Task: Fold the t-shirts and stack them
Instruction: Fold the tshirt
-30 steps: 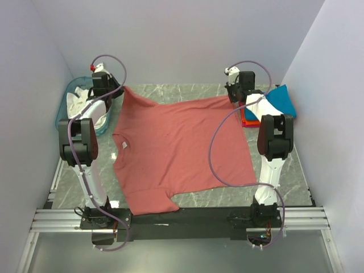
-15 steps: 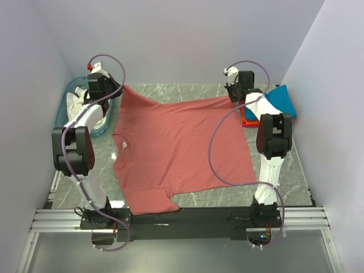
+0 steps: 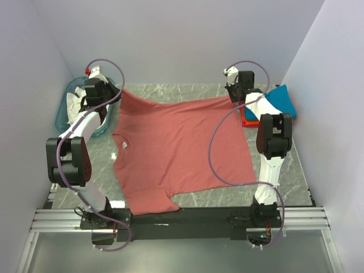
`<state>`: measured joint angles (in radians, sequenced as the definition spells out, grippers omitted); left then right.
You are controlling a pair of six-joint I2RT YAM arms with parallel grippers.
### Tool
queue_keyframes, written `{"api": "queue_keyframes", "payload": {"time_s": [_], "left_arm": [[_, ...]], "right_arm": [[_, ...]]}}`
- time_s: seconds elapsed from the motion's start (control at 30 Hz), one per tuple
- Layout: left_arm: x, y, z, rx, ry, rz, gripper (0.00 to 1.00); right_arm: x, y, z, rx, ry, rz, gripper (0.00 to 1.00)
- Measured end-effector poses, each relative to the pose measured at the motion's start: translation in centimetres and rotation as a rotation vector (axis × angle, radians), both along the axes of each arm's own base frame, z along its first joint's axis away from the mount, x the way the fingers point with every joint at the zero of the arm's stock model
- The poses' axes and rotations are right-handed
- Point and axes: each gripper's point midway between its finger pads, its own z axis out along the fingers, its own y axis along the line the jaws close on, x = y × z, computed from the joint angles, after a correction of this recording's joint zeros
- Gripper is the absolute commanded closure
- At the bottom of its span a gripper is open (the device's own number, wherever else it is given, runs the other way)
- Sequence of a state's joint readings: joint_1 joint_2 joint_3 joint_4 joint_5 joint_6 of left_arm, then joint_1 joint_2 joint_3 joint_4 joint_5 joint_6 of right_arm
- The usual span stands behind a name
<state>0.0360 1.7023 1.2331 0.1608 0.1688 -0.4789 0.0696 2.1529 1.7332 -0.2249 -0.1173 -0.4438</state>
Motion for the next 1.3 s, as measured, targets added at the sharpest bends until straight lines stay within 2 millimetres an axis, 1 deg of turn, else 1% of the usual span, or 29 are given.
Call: {"api": "queue_keyframes", "payload": {"time_s": [0.33, 0.77, 1.07, 1.17, 1.3], "left_arm": [[-2.1, -0.2, 0.9, -0.006, -0.022, -0.002, 1.00], [-4.2, -0.4, 3.4, -0.011, -0.077, -0.007, 1.00], [-5.1, -0.4, 2.8, -0.012, -0.065, -0.007, 1.00], [-5.4, -0.4, 3.0, -0.012, -0.067, -0.007, 1.00], [-6.0, -0.4, 3.7, -0.011, -0.084, -0.007, 1.00]], "right_arm": [[0.0, -0.1, 0.0, -0.007, 0.000, -0.002, 1.00], [0.0, -0.4, 0.0, -0.018, -0.001, -0.016, 1.00], [-0.3, -0.5, -0.6, -0.024, 0.011, -0.017, 0.99], [-0.5, -0.6, -1.1, -0.028, 0.021, -0.015, 0.99], [-0.9, -0.6, -1.7, -0.035, 0.034, -0.011, 0.99]]}}
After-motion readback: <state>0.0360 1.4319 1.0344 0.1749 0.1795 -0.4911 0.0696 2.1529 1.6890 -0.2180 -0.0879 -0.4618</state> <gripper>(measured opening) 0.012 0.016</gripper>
